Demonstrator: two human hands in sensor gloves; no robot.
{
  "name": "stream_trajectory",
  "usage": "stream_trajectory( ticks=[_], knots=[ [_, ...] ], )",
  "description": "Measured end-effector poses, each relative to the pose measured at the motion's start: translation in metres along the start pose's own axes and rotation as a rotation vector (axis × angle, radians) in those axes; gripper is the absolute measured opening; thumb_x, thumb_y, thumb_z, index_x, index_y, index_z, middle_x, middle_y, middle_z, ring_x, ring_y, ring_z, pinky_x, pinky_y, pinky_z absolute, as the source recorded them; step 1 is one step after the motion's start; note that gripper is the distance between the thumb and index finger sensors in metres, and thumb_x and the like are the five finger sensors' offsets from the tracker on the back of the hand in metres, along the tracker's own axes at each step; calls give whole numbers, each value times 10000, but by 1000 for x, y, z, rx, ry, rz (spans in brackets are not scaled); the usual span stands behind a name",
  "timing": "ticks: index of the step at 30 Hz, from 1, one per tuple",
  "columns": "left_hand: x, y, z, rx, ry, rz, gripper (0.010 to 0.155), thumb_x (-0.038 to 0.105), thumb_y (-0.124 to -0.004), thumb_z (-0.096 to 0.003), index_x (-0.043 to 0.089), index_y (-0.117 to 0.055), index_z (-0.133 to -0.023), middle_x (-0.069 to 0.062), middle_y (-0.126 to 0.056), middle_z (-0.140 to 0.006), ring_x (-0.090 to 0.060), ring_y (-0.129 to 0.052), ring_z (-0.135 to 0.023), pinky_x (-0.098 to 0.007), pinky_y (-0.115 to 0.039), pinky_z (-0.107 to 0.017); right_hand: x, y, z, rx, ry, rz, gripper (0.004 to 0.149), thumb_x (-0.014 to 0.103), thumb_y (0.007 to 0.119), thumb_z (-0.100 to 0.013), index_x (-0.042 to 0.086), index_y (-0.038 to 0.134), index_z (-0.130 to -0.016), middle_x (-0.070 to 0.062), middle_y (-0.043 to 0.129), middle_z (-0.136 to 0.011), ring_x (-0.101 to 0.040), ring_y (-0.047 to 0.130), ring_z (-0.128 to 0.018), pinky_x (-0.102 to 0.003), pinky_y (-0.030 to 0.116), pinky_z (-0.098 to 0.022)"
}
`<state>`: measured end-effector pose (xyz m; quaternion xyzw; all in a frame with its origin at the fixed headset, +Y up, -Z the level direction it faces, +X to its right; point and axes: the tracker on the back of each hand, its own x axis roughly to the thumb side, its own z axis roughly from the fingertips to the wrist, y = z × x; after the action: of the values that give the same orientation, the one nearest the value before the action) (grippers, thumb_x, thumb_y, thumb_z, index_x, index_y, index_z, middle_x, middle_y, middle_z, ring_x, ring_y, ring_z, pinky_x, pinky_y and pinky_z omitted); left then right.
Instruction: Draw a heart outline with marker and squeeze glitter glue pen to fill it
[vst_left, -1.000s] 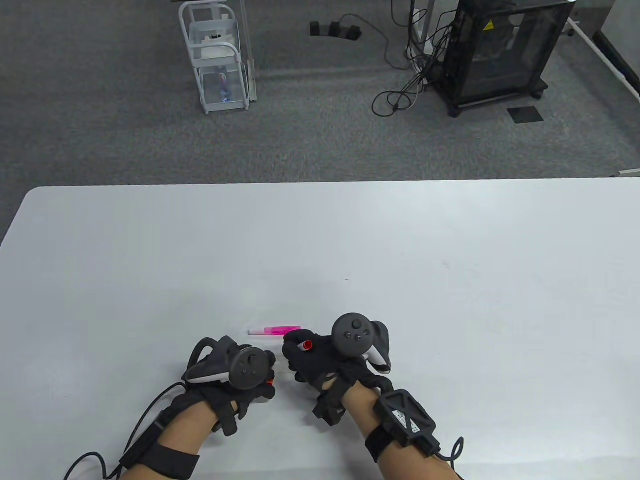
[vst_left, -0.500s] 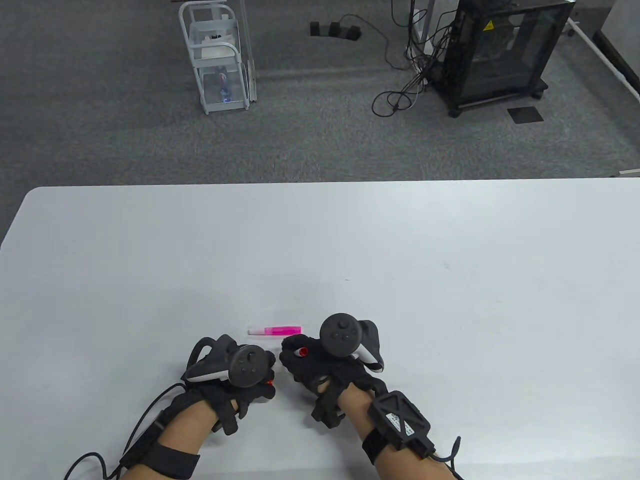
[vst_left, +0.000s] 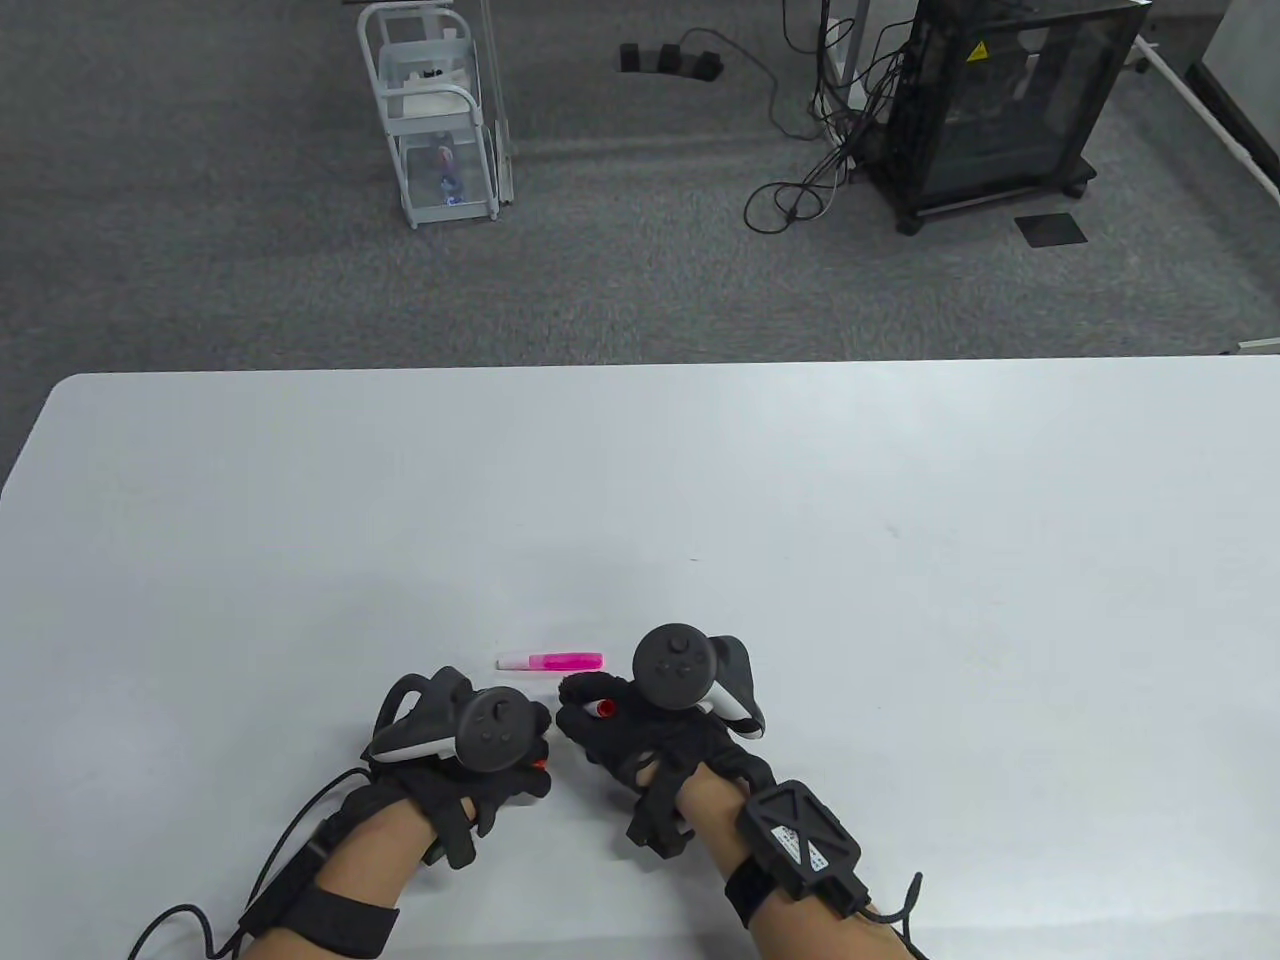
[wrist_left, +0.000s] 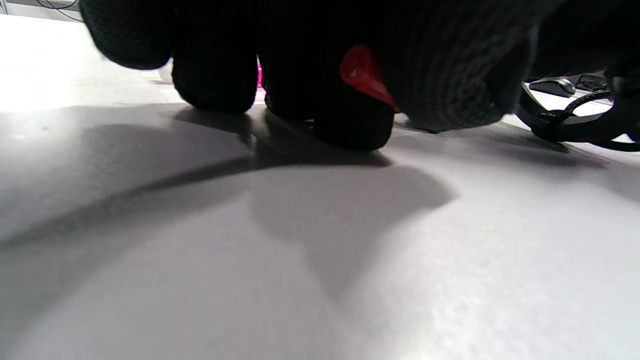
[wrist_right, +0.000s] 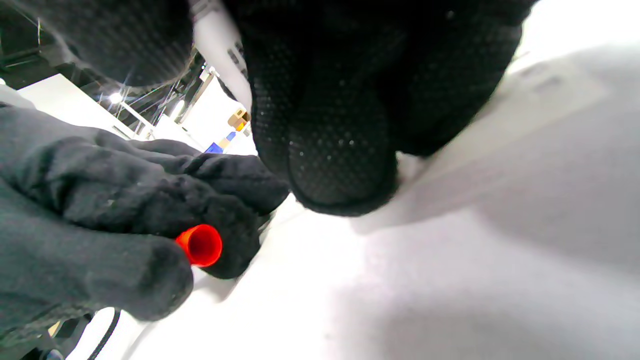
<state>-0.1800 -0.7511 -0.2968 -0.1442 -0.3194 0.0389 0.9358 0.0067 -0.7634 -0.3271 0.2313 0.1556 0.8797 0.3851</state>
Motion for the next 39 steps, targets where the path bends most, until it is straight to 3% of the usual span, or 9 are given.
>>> stream_trajectory(
  ticks=[13,39],
  knots=[
    [-1,0,0,-5,14,13,476,526,-857,-443,195,-932,-778,-34,-828,-1019,-361,-799,-896,-559,-667,-627,1,0,0,62,-38,-12,592,475,761,-471,81,737,-913,-165,994,-716,-246,1075,-518,-489,854,-479],
    [0,0,-1,0,26,7,467,526,-863,-440,201,-932,-769,-26,-829,-1014,-357,-801,-894,-555,-676,-617,-4,-3,8,27,-41,-16,543,468,778,-462,96,814,-855,-152,1035,-642,-243,1097,-447,-489,864,-472]
  ],
)
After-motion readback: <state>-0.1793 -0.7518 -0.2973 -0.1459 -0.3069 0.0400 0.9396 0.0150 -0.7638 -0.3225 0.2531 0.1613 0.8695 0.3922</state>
